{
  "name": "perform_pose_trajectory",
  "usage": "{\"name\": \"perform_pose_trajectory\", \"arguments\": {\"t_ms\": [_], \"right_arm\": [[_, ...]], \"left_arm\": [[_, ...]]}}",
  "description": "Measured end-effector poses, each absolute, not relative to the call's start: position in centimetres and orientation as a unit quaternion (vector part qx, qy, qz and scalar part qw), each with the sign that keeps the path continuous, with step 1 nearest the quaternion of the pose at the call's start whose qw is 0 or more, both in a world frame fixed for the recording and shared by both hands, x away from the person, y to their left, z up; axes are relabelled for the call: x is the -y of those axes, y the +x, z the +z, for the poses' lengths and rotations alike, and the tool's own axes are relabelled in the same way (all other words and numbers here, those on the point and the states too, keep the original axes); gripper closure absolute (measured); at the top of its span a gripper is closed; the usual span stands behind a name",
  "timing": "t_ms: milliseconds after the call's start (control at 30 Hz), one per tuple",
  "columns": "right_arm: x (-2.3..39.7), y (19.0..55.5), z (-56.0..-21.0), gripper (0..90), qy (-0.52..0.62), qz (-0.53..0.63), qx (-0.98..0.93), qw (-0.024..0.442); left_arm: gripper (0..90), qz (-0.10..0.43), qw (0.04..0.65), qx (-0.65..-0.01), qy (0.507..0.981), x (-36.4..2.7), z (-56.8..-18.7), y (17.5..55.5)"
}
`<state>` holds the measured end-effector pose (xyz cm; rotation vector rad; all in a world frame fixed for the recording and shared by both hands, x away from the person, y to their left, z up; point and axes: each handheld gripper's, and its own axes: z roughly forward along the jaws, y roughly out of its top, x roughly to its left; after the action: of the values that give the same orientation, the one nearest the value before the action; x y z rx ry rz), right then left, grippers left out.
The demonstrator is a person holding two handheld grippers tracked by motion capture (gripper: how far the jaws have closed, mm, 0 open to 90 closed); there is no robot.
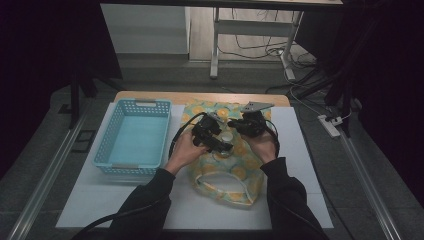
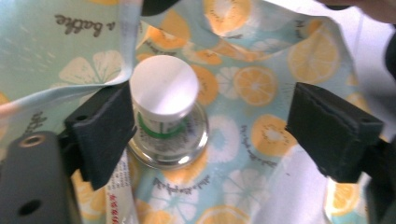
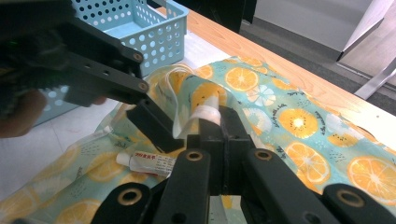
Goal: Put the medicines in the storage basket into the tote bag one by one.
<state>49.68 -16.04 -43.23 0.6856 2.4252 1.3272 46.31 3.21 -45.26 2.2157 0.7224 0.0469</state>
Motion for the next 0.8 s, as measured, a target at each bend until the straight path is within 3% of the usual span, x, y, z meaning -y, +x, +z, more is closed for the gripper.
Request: {"name": "perform_pose_trajectory", "arguments": {"t_ms": [300,800], "right_arm": [[16.0,49.6,-43.3,89.8,0.236,0.460,-0.843,0.146],[15.8,49.6,-43.4,89.8,0.235,0.457,-0.845,0.146]], "left_arm": [[3.0,0.009,0.410,-0.264,0.873,-4.1,-44.8,44.3],[1.3,0.010,0.409,-0.254,0.877,-5.4,-45.5,41.7]]}}
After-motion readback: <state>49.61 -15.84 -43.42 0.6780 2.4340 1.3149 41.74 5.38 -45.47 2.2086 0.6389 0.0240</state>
